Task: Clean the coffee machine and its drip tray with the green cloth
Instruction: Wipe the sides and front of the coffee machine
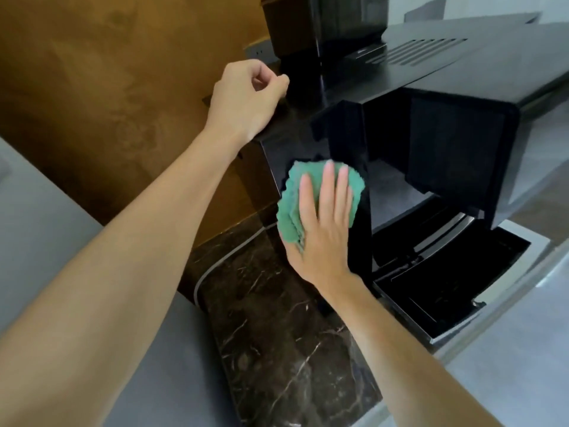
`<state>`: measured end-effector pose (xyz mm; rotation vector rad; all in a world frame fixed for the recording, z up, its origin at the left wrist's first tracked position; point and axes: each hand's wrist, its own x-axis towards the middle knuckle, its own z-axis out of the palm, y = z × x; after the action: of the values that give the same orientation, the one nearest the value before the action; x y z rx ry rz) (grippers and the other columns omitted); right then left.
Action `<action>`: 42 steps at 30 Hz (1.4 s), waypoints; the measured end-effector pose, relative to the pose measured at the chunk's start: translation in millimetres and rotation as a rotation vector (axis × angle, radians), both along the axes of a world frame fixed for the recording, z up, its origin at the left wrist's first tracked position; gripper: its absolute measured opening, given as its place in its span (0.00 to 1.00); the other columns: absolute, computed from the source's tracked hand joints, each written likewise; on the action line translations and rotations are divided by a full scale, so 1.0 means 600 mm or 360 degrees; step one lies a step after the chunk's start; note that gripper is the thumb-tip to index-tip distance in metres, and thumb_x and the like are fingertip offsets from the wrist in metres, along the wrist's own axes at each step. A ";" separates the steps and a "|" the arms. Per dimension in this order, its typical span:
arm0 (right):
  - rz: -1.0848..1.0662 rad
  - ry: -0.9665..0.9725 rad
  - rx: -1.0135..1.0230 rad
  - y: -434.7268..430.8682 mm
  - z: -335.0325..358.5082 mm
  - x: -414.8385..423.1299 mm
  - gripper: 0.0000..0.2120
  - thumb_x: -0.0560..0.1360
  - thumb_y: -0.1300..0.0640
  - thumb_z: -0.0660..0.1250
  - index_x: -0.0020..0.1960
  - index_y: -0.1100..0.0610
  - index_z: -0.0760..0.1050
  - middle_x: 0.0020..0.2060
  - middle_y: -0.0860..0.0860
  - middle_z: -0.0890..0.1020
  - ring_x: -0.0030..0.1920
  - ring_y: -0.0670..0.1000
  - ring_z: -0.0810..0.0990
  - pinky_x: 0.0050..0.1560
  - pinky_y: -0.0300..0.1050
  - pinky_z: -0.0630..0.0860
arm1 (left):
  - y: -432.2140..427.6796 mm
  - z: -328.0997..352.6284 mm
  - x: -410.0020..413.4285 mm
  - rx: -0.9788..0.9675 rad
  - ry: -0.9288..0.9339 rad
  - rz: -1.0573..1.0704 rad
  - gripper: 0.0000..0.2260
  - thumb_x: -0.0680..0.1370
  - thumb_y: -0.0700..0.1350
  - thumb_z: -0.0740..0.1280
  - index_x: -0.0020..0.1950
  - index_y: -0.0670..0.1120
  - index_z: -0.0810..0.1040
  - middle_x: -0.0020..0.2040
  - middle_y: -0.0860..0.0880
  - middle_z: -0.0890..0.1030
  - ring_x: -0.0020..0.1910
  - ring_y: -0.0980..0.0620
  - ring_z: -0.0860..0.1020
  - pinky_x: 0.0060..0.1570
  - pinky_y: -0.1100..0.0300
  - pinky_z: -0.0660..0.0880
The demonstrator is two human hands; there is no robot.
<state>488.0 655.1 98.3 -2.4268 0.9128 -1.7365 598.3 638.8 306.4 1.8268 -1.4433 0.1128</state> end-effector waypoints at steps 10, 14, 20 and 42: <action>-0.0029 -0.0178 -0.0256 -0.018 0.111 -0.004 0.30 0.83 0.43 0.55 0.80 0.58 0.58 0.77 0.66 0.62 0.79 0.69 0.57 0.79 0.64 0.55 | 0.006 -0.006 0.001 -0.0045 0.0097 -0.0066 0.12 0.82 0.51 0.68 0.48 0.44 0.83 0.45 0.49 0.83 0.42 0.58 0.80 0.45 0.61 0.78; -0.0124 -0.0232 -0.0009 -0.003 -0.047 0.018 0.30 0.85 0.45 0.54 0.82 0.55 0.50 0.81 0.60 0.53 0.81 0.64 0.49 0.80 0.61 0.51 | 0.003 -0.007 -0.003 -0.0078 0.0067 0.0002 0.10 0.81 0.52 0.70 0.39 0.54 0.80 0.44 0.51 0.84 0.40 0.61 0.78 0.43 0.66 0.74; -0.0123 0.0064 0.0539 0.063 -0.329 -0.016 0.36 0.85 0.43 0.49 0.83 0.62 0.40 0.82 0.62 0.40 0.80 0.68 0.51 0.75 0.68 0.59 | 0.002 -0.006 -0.001 -0.0100 0.0129 -0.0015 0.10 0.80 0.53 0.70 0.39 0.54 0.82 0.45 0.50 0.86 0.44 0.58 0.80 0.53 0.55 0.79; -0.0092 -0.0145 -0.0025 -0.009 -0.039 0.000 0.31 0.85 0.46 0.57 0.82 0.57 0.53 0.79 0.65 0.58 0.80 0.67 0.53 0.80 0.61 0.51 | 0.011 -0.014 -0.002 -0.0112 0.0046 -0.0029 0.13 0.81 0.53 0.68 0.48 0.43 0.83 0.50 0.44 0.86 0.44 0.57 0.79 0.50 0.55 0.79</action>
<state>488.2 649.7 74.8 -2.3314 0.9717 -1.8627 596.9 645.4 298.2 1.7512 -1.4183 0.1255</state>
